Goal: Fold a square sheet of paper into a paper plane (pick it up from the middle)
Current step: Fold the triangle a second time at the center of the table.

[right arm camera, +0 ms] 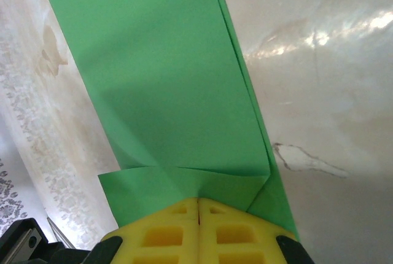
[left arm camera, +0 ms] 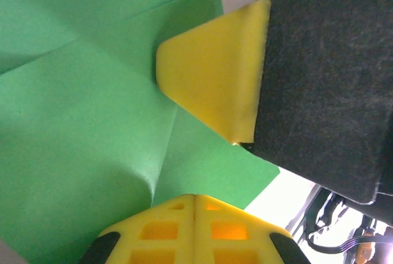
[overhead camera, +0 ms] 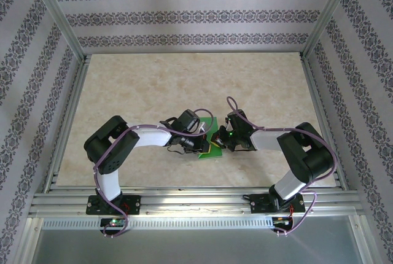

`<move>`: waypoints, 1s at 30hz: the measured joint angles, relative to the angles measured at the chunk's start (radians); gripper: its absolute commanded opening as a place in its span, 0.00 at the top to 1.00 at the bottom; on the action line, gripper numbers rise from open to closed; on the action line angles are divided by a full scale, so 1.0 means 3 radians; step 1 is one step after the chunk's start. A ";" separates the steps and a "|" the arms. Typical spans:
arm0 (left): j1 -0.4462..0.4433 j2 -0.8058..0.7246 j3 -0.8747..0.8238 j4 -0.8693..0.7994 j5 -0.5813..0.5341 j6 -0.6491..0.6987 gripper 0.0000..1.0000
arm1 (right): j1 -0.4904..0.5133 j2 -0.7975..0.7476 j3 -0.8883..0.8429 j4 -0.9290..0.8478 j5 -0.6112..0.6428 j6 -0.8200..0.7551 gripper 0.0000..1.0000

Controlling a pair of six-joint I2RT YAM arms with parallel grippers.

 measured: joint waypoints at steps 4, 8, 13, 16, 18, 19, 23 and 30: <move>0.0000 0.0000 -0.0102 0.0025 -0.0010 0.0008 1.00 | -0.0011 0.0000 -0.0017 0.0028 -0.0013 0.0000 1.00; 0.0000 -0.0014 -0.0207 0.0179 -0.0001 -0.0004 1.00 | -0.0013 0.0000 -0.0023 0.0039 -0.0017 0.0000 1.00; 0.0000 -0.0052 -0.0303 0.0314 -0.0006 -0.0032 1.00 | -0.0013 0.0000 -0.0023 0.0039 -0.0018 -0.0004 1.00; 0.0000 -0.0109 -0.0401 0.0379 -0.0008 -0.0067 1.00 | -0.0013 0.0003 -0.0023 0.0039 -0.0018 -0.0014 1.00; 0.0000 -0.0164 -0.0476 0.0401 -0.0008 -0.0083 1.00 | -0.0020 0.0005 -0.0023 0.0039 -0.0027 -0.0018 1.00; 0.0000 -0.0189 -0.0507 0.0402 -0.0006 -0.0090 1.00 | -0.0022 0.0006 -0.0023 0.0039 -0.0032 -0.0022 1.00; 0.0000 -0.0331 -0.0680 0.0403 0.0003 -0.0112 1.00 | -0.0029 0.0009 -0.0023 0.0041 -0.0047 -0.0023 1.00; 0.0000 -0.0692 -0.0926 0.0366 0.0053 -0.0156 1.00 | -0.0034 0.0009 -0.0022 0.0039 -0.0052 -0.0024 1.00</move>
